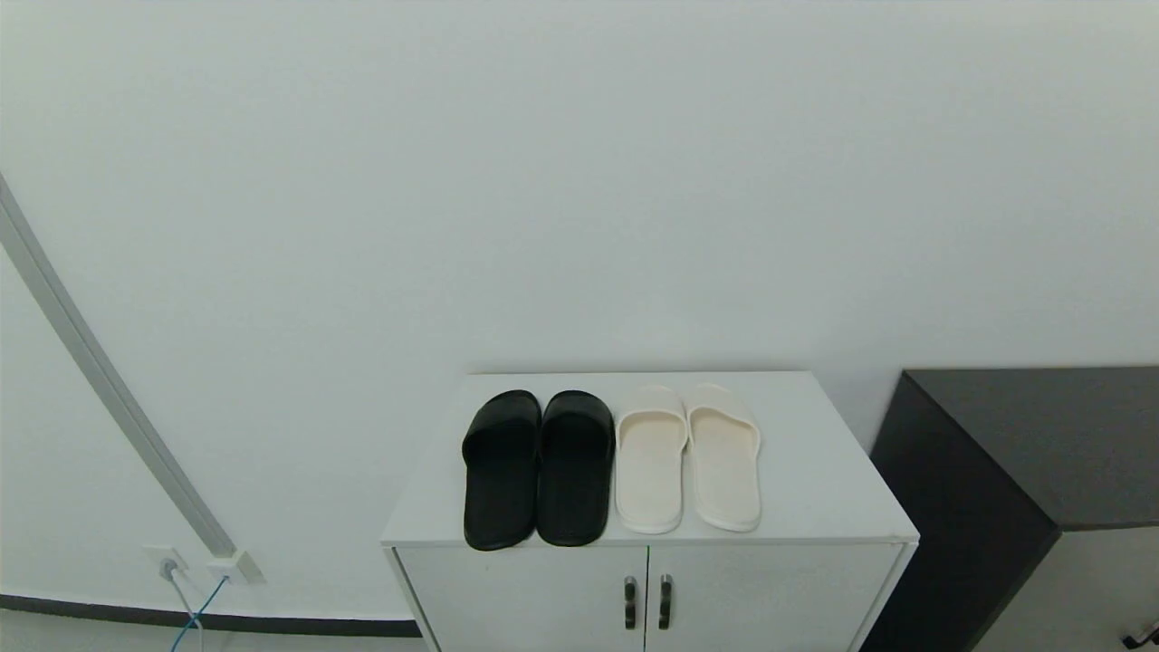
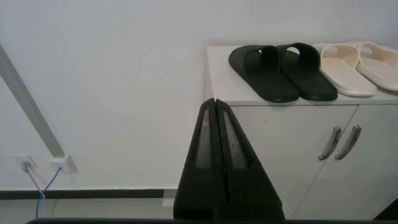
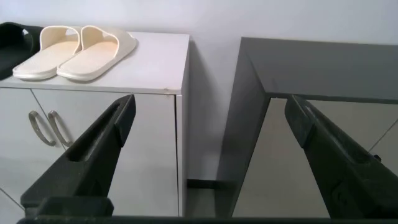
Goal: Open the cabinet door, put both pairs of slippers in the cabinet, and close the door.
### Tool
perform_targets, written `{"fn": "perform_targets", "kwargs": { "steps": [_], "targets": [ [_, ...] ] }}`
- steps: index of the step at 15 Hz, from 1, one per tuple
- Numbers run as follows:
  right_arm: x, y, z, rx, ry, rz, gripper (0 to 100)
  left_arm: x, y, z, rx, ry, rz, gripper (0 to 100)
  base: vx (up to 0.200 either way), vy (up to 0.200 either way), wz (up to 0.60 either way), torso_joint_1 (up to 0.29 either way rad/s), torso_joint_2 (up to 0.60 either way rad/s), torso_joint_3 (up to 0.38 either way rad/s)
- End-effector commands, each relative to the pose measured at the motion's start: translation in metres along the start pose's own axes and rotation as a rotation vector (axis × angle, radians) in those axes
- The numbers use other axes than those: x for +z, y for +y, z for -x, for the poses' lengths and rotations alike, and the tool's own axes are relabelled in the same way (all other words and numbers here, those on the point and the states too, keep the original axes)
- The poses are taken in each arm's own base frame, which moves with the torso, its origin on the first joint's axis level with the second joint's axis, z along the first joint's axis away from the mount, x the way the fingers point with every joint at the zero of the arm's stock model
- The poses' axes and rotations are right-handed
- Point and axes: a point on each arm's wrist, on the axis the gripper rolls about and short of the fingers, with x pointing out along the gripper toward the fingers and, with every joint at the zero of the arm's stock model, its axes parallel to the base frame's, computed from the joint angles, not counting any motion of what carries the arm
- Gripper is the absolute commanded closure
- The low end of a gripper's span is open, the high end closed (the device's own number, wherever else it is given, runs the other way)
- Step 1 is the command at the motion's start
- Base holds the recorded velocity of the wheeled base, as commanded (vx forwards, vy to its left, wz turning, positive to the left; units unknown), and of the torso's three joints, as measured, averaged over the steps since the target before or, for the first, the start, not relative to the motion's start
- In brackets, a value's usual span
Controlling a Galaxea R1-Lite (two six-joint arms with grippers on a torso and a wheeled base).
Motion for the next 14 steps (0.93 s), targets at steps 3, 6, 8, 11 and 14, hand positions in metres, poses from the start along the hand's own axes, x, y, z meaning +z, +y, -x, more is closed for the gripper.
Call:
{"fn": "perform_targets", "kwargs": {
  "steps": [3,6,8,11,14],
  "targets": [
    [0.001,0.0,-0.004,0.019,0.051,-0.001,0,0.0,0.0,0.0,0.001,0.001,0.0,100,0.0,0.0,0.0,0.0,0.0,0.0],
    [0.059,-0.004,-0.014,0.116,0.046,-0.069,0,0.0,0.0,0.0,0.001,0.001,0.0,100,0.0,0.0,0.0,0.0,0.0,0.0],
    [0.077,-0.002,-0.041,0.243,0.167,-0.075,0,0.0,0.0,0.0,0.001,0.001,0.0,100,0.0,0.0,0.0,0.0,0.0,0.0],
    [0.094,0.004,-0.084,0.388,0.288,-0.085,0,0.0,0.0,0.0,0.001,-0.001,0.0,100,0.0,0.0,0.0,0.0,0.0,0.0],
    [0.105,0.019,-0.112,0.481,0.35,-0.138,0,0.0,0.0,0.0,0.001,-0.001,0.0,100,0.0,0.0,0.0,0.0,0.0,0.0]
  ]
}}
